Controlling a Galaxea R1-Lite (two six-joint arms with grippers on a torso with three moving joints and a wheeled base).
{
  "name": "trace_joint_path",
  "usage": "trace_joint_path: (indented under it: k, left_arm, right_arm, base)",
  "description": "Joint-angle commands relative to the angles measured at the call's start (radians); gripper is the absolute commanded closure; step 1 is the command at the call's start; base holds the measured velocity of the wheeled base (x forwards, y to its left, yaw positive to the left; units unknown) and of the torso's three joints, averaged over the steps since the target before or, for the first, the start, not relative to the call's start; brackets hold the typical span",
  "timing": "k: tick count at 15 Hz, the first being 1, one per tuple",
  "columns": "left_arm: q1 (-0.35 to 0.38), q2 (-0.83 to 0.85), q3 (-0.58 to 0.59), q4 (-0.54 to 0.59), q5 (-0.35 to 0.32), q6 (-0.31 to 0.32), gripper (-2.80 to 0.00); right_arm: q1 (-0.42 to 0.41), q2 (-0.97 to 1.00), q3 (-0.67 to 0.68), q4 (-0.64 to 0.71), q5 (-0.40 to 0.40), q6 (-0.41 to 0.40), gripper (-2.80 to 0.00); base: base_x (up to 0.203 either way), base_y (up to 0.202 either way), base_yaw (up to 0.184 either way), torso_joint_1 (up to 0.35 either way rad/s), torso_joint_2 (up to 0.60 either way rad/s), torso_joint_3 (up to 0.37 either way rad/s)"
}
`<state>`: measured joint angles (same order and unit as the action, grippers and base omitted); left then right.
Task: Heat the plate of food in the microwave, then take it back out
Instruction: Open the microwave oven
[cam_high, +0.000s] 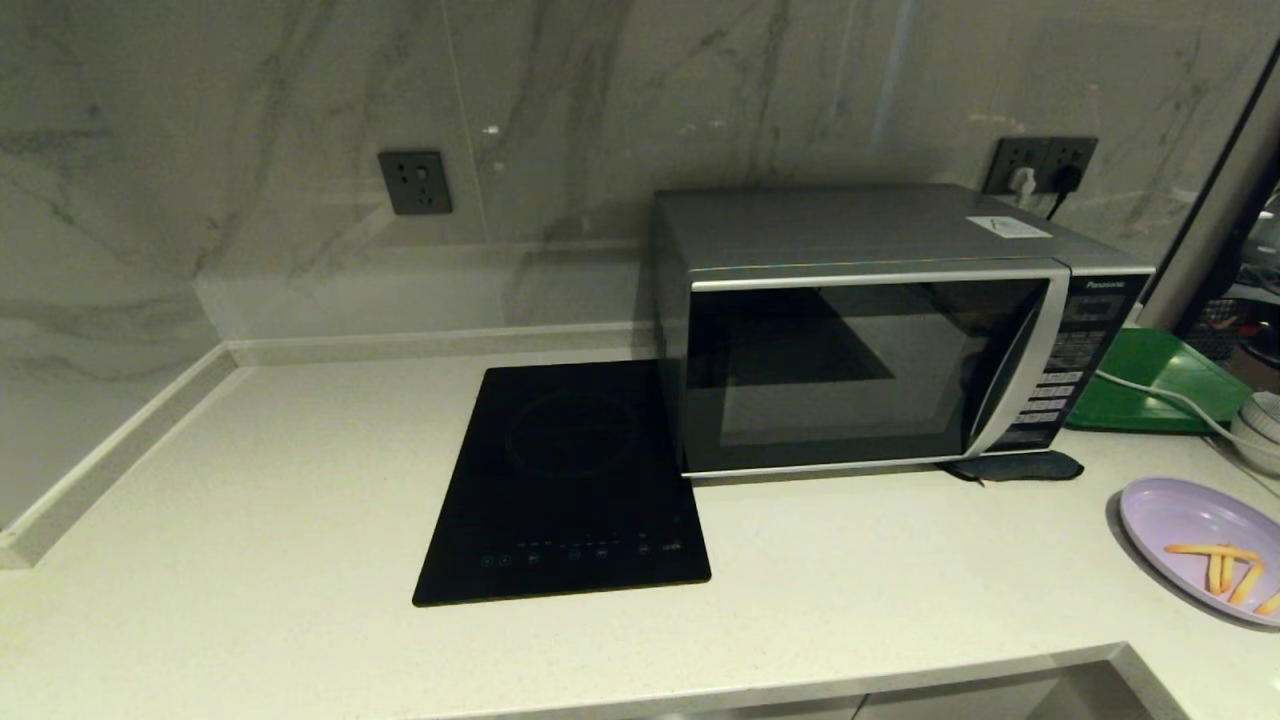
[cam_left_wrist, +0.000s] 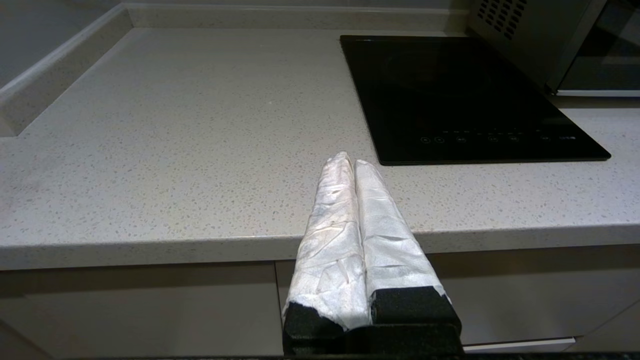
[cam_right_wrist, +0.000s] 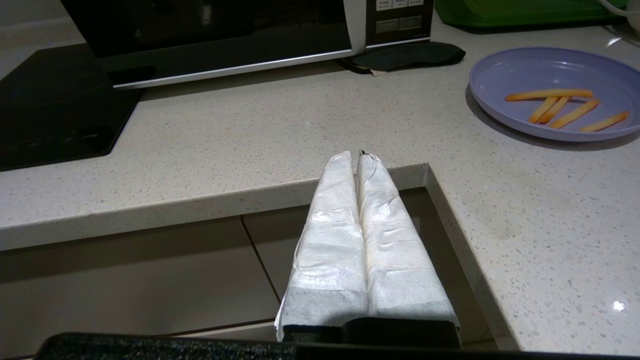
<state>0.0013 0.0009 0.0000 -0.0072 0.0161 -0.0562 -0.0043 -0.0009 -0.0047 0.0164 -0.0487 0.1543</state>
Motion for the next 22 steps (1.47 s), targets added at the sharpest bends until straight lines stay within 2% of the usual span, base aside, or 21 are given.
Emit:
trace_joint_path:
  k: [1,15,22]
  left_arm:
    - [0.000,0.001,0.000,0.000,-0.001,-0.001,0.00]
    - [0.000,0.001,0.000,0.000,0.001,-0.001,0.00]
    - [0.000,0.001,0.000,0.000,0.000,-0.001,0.00]
  right_arm:
    - [0.000,0.001,0.000,0.000,0.000,0.001,0.00]
    - [0.000,0.001,-0.002,-0.007,0.005,-0.021,0.00]
    - [0.000,0.023,-0.253,0.035,0.017,-0.030,0.00]
  base:
    - [0.000,0.000,0.000,0.000,0.00,0.000]
    - [0.000,0.000,0.000,0.000,0.00,0.000]
    - [0.000,0.000,0.000,0.000,0.00,0.000]
